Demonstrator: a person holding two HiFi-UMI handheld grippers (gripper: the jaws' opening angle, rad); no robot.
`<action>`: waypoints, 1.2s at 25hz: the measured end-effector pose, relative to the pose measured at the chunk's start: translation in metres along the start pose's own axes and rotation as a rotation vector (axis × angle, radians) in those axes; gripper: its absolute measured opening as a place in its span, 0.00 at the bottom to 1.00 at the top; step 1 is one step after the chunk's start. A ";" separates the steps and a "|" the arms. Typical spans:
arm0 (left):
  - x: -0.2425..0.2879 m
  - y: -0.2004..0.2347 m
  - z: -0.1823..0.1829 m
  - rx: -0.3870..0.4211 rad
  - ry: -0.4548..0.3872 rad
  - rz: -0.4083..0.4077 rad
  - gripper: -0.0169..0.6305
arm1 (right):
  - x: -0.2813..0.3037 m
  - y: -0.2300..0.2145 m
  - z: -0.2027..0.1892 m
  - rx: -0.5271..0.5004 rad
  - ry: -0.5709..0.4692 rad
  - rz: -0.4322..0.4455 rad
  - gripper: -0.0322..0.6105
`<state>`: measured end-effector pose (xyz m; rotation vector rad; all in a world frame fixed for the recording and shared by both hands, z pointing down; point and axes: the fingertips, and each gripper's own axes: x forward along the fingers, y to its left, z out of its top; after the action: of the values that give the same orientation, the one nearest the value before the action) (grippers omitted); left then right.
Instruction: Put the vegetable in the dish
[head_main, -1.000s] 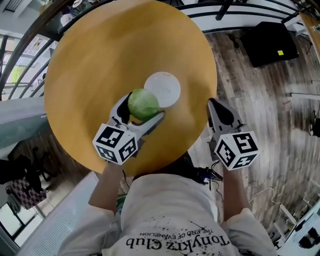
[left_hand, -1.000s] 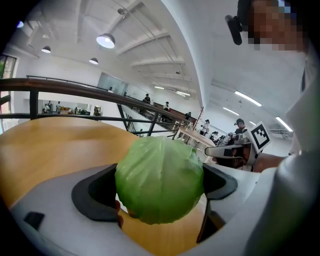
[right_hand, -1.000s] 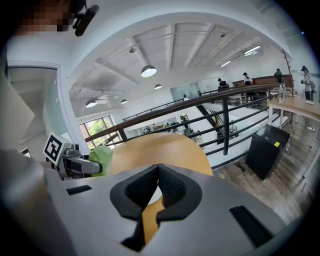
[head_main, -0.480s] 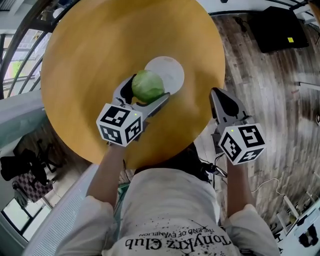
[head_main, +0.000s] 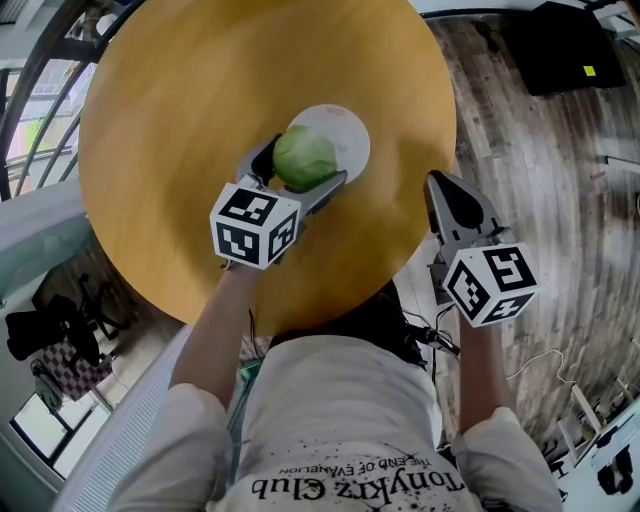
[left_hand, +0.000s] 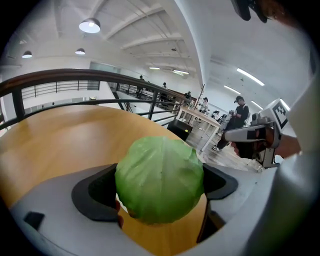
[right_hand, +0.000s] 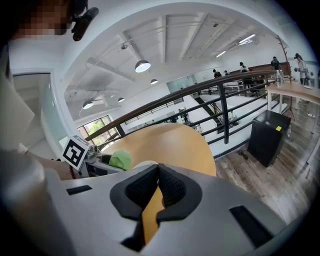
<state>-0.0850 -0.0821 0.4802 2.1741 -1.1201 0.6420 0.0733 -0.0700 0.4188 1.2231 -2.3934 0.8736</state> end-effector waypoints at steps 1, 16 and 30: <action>0.004 0.001 -0.001 0.004 0.010 0.001 0.79 | 0.001 0.000 -0.001 0.002 0.002 0.002 0.09; 0.037 0.009 -0.020 0.114 0.130 0.038 0.79 | 0.008 -0.007 -0.013 0.035 0.016 0.000 0.09; 0.054 0.015 -0.031 0.166 0.207 0.054 0.79 | 0.010 -0.014 -0.019 0.053 0.025 -0.002 0.09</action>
<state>-0.0735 -0.0969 0.5416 2.1597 -1.0502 0.9915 0.0789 -0.0707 0.4440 1.2266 -2.3629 0.9523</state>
